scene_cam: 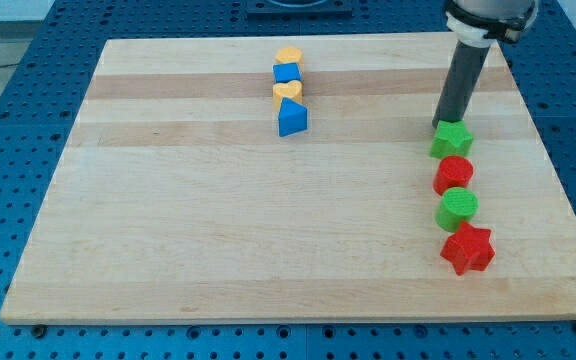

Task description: Push the green star to the top of the red circle

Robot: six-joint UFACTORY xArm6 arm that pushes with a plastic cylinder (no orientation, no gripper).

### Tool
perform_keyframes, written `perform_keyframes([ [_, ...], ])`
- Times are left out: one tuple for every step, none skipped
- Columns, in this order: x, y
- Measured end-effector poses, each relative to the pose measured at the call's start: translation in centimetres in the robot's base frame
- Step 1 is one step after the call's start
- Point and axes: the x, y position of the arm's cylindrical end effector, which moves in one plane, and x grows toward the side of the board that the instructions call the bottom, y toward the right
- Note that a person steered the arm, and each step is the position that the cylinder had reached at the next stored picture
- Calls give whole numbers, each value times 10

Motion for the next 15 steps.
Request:
perform_keyframes([
  [0,0],
  [0,-1],
  [1,-1],
  [1,-1],
  [4,-1],
  [-1,-1],
  [-16,14],
  [-10,56],
  [33,77],
  [60,69],
  [59,41],
  [52,40],
  [52,38],
  [52,25],
  [52,24],
])
